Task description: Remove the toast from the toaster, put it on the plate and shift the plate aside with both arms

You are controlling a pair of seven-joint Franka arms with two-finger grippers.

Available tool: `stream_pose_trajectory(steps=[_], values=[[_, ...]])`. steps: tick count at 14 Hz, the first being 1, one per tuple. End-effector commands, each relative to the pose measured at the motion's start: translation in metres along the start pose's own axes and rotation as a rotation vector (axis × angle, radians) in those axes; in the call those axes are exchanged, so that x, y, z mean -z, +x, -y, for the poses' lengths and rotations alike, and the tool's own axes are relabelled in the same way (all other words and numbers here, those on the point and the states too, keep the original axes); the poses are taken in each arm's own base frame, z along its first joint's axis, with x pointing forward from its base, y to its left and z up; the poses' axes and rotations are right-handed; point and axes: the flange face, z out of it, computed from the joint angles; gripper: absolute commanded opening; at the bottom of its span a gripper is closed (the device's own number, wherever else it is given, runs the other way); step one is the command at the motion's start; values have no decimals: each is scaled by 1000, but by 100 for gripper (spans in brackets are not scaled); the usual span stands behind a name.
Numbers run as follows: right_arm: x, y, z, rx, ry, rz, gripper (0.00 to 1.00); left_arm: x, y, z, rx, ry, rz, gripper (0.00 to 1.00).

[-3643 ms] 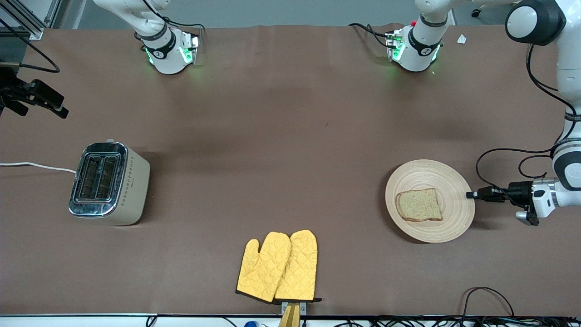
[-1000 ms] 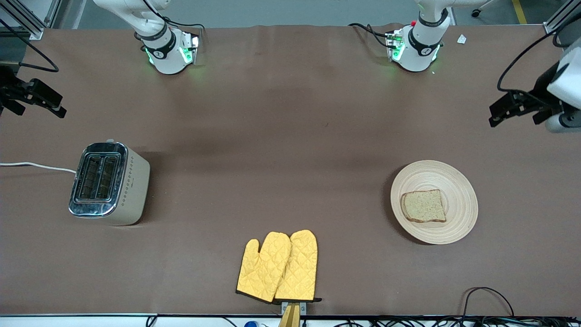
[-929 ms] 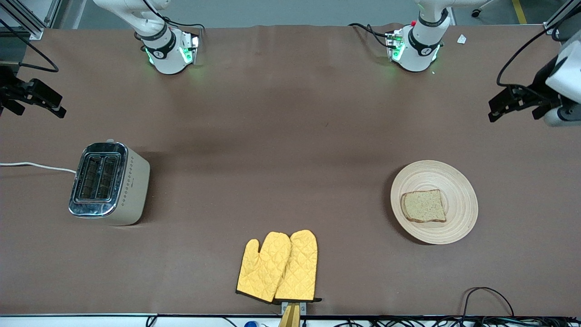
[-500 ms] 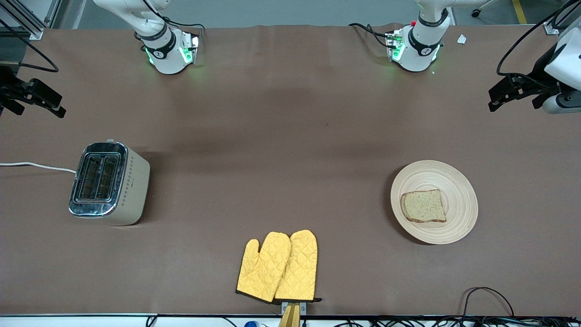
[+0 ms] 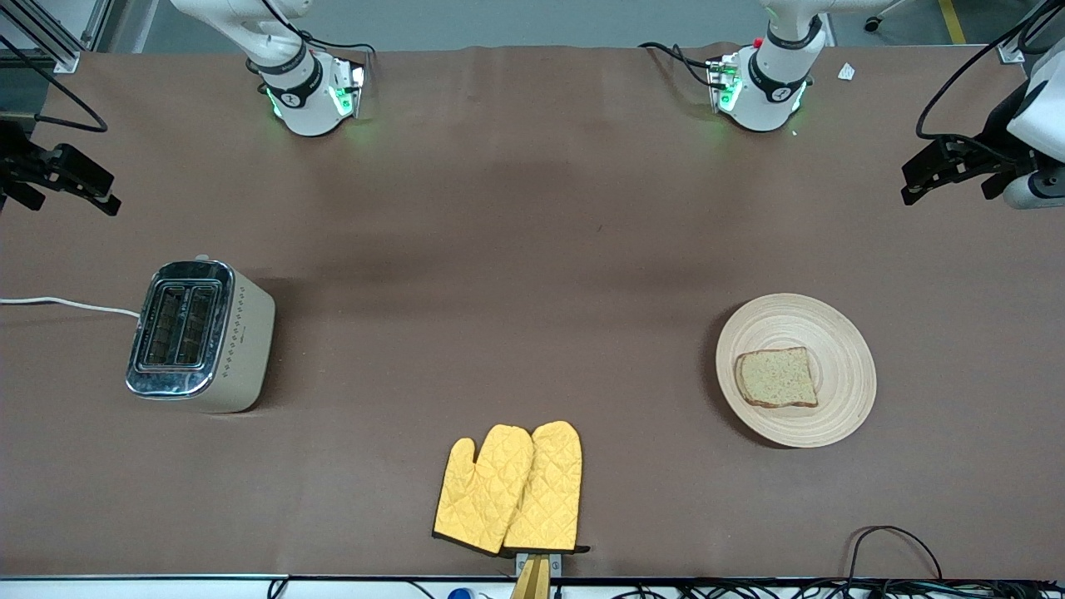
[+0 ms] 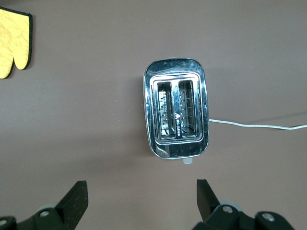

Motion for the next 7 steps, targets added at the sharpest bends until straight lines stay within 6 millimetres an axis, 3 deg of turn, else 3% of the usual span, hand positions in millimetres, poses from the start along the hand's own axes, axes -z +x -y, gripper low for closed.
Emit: stream_pose_trajectory(steps=[1, 7], values=[[6, -7, -1, 10, -19, -4, 100, 3, 0, -3, -15, 19, -1, 100], [6, -7, 0, 13, -19, -4, 100, 10, 0, -9, -29, 15, -12, 100]])
